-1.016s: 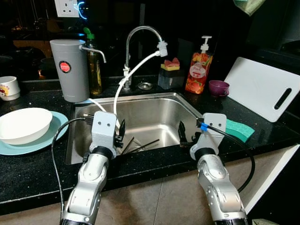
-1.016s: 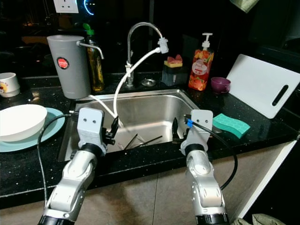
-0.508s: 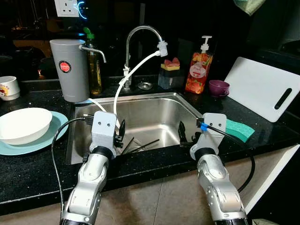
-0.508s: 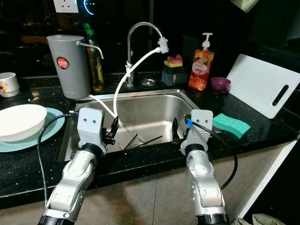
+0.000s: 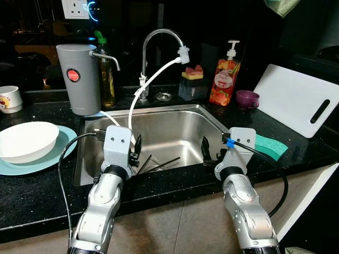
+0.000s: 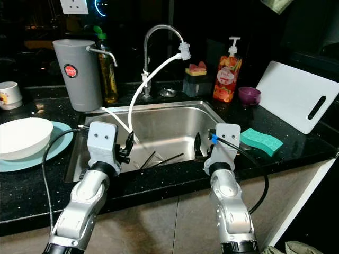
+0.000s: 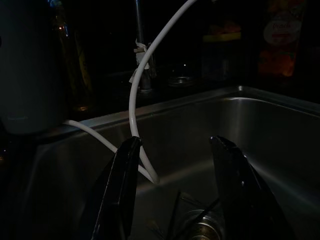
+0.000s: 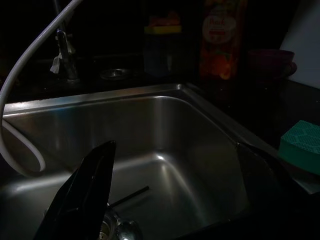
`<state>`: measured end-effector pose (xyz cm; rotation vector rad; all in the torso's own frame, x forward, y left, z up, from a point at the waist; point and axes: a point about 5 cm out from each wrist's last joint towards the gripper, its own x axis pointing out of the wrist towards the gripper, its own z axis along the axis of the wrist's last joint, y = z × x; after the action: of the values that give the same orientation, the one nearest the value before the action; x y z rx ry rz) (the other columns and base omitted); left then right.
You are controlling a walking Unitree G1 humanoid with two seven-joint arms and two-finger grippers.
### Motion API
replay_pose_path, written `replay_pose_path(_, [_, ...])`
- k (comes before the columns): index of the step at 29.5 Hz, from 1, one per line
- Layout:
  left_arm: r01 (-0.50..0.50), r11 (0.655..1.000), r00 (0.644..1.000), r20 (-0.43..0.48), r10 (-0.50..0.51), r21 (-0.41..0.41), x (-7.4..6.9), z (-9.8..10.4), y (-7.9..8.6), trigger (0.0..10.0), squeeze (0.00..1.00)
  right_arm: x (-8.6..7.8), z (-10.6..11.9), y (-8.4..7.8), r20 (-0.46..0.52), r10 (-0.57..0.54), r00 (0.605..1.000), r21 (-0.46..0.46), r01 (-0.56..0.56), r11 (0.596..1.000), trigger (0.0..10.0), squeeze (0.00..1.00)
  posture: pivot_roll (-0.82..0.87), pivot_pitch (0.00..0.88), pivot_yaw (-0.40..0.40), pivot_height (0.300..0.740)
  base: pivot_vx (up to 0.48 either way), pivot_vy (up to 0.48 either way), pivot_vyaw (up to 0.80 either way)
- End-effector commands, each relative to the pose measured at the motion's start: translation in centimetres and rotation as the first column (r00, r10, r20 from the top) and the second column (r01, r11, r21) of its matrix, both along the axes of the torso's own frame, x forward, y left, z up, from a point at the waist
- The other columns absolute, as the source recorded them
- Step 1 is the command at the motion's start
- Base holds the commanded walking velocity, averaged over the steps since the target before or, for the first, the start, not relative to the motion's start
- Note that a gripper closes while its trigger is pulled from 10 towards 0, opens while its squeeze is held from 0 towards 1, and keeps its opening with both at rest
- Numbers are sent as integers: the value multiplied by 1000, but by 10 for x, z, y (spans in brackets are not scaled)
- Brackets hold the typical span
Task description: Kitchen organization
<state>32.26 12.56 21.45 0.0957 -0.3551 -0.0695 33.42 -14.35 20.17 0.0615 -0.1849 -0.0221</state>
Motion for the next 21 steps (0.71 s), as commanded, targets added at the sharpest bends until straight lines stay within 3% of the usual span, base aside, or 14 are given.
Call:
replay_pose_path(1, [-2,1000,1000,-3,2,4,-1,-1,1,10000,0,0,1,1,-1,4,1000,-4,-4,1000,10000,0,53,41,-70,740,0,0,0])
replay_pose_path(21, [-8,1000,1000,-6,8,4,-1,-2,2,10000,0,1,1,2,-3,10,1000,-5,-10,1000,10000,0,56,41,-74,740,0,0,0])
